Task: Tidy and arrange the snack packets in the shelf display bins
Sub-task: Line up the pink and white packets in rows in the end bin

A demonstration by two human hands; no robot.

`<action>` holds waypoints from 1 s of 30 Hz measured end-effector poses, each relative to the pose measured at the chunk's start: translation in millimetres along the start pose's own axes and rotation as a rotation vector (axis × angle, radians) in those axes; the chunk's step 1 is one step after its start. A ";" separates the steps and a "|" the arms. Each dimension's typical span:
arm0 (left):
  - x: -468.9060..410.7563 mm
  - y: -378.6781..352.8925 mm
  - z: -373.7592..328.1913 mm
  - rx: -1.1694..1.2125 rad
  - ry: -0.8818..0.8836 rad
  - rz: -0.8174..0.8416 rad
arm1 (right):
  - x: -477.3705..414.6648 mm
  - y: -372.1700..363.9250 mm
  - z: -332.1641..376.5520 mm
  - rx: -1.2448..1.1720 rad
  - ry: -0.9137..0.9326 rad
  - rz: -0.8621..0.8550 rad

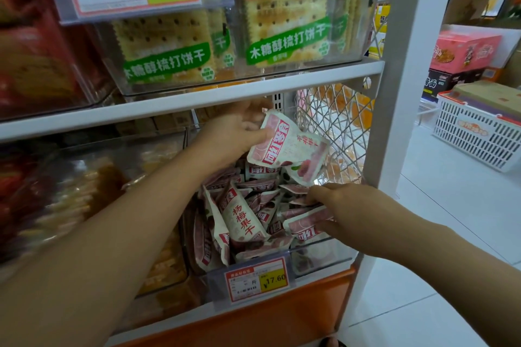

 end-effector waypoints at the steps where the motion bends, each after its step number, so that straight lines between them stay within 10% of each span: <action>1: 0.5 -1.1 -1.0 0.026 -0.003 -0.014 | 0.3 0.0 0.0 0.000 0.000 0.002; 15: -8.1 -59.4 -42.3 -0.446 -0.435 0.050 | 1.6 0.9 0.8 0.003 -0.009 0.012; 30: -15.4 -96.5 -7.2 -0.667 -0.159 0.418 | 1.7 -0.2 1.7 0.038 -0.027 -0.023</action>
Point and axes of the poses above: each hand's wrist, its own x-axis away from the middle knuckle, its own y-axis out of the back of the hand, z = x × y, the point moved 8 cm from there along -x, towards the middle knuckle, and after that the axes turned 11 degrees about -x, right-handed, at the moved point
